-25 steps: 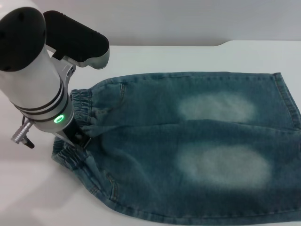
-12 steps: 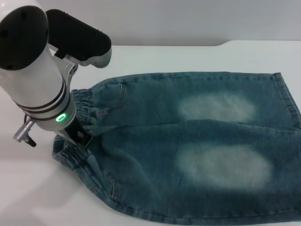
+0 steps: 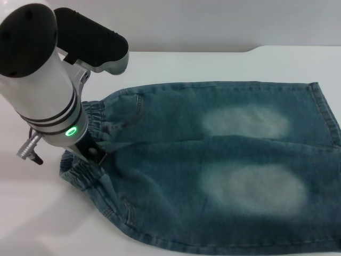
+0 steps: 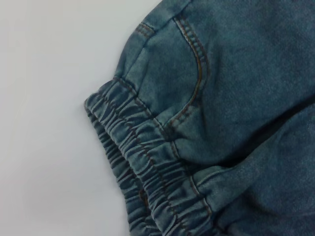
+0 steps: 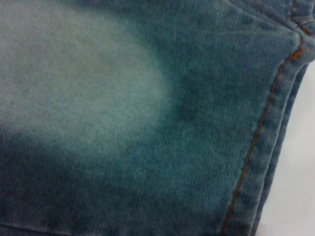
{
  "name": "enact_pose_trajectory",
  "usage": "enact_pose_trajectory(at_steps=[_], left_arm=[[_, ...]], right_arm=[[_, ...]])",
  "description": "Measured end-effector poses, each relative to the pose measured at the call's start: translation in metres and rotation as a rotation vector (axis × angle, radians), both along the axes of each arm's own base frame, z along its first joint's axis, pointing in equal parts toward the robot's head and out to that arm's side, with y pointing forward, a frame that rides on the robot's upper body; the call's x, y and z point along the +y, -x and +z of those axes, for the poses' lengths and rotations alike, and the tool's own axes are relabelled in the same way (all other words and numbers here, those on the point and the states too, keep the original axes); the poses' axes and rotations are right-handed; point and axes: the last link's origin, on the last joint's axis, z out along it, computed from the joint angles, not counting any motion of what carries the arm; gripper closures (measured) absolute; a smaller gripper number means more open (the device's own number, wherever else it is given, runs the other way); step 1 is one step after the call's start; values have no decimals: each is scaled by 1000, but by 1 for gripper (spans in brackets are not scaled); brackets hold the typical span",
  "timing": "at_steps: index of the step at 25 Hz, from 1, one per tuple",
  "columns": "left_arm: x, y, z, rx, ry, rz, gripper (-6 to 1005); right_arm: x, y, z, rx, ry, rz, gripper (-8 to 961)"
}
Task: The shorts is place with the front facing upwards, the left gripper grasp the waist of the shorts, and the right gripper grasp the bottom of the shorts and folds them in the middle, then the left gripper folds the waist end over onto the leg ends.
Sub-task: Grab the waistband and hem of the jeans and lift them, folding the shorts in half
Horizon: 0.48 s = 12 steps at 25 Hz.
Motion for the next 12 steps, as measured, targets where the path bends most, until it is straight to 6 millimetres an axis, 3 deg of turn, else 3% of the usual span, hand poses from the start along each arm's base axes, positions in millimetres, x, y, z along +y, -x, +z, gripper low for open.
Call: enact_pose_trajectory(at_steps=[4,12], left_arm=[[0,0,0,1,0,0,985],[0,-1,0,1,3,-3,984]], right_arm=[[1,0,-1,3,-2,2,302],[2,-1,1,-2,-8,-5,420]])
